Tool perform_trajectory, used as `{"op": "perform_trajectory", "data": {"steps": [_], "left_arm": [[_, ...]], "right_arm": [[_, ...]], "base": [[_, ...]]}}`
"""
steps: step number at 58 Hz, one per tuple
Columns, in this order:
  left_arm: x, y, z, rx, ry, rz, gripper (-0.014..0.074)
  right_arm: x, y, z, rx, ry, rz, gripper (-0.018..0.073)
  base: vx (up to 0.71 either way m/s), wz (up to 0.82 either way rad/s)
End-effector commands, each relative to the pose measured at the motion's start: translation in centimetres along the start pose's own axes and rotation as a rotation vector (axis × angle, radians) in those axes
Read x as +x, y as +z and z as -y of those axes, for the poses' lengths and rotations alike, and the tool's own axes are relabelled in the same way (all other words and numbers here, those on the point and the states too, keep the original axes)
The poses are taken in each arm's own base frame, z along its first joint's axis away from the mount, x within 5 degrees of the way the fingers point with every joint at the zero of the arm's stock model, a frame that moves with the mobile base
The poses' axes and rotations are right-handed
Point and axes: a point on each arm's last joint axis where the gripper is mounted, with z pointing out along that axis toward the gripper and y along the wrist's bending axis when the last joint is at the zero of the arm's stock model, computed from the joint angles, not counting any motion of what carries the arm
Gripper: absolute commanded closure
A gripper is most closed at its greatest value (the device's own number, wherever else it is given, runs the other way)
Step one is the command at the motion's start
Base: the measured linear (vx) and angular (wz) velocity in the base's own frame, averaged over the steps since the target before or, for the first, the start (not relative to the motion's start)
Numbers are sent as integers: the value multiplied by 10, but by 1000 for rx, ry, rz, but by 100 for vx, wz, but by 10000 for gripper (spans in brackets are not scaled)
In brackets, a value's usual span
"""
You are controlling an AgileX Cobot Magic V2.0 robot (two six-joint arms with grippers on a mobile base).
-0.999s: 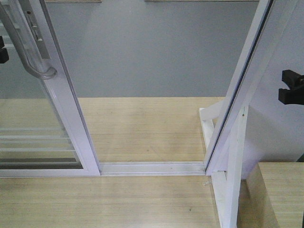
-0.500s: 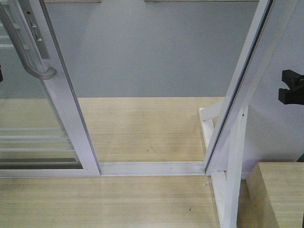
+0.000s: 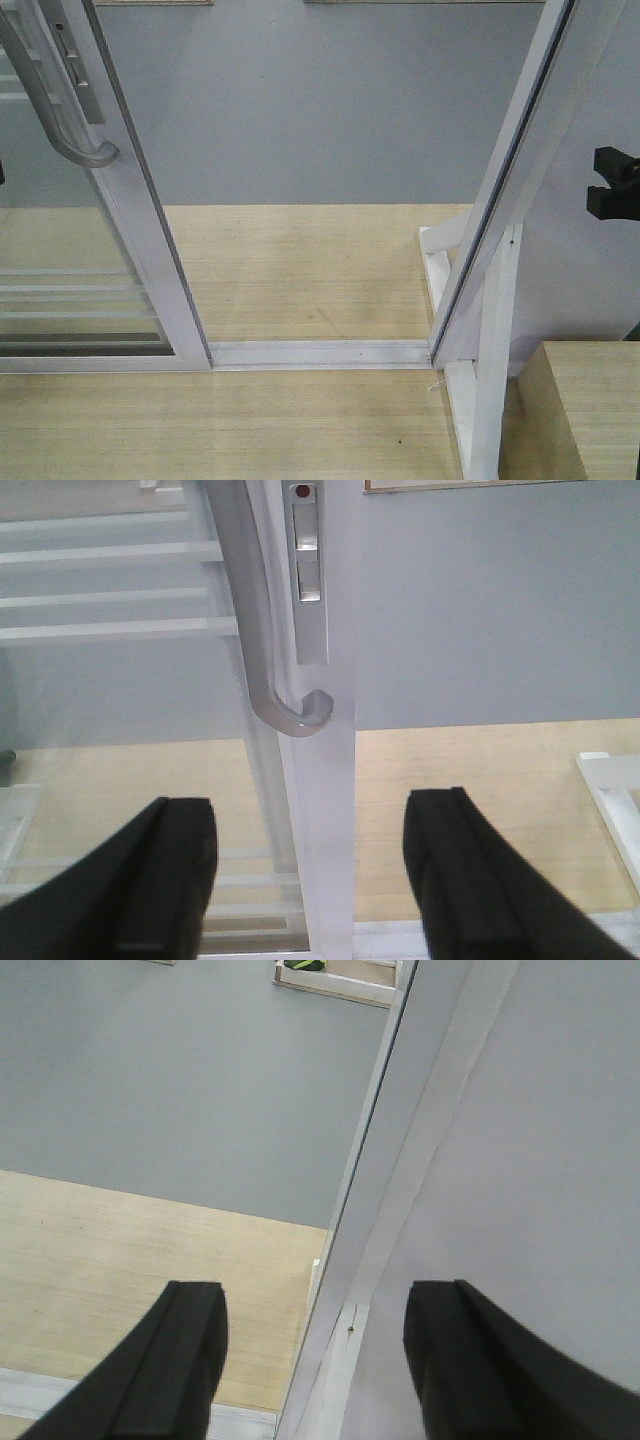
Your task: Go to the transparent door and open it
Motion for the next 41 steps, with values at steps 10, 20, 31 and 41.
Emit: {"op": "perform_trajectory", "data": {"steps": [10, 20, 31, 41], "left_arm": [[8, -47, 2, -14, -12, 295, 328], [49, -72, 12, 58, -52, 400, 561], [93, -88, 12, 67, -60, 445, 605], [129, -96, 12, 60, -35, 506, 604]], "right_arm": [[-16, -5, 6, 46, 2, 104, 104], [-16, -5, 6, 46, 2, 104, 104], [-16, -5, 6, 46, 2, 104, 104], [-16, -5, 6, 47, 2, 105, 104]], "base": [[0, 0], [0, 0], [0, 0], [0, 0]]}}
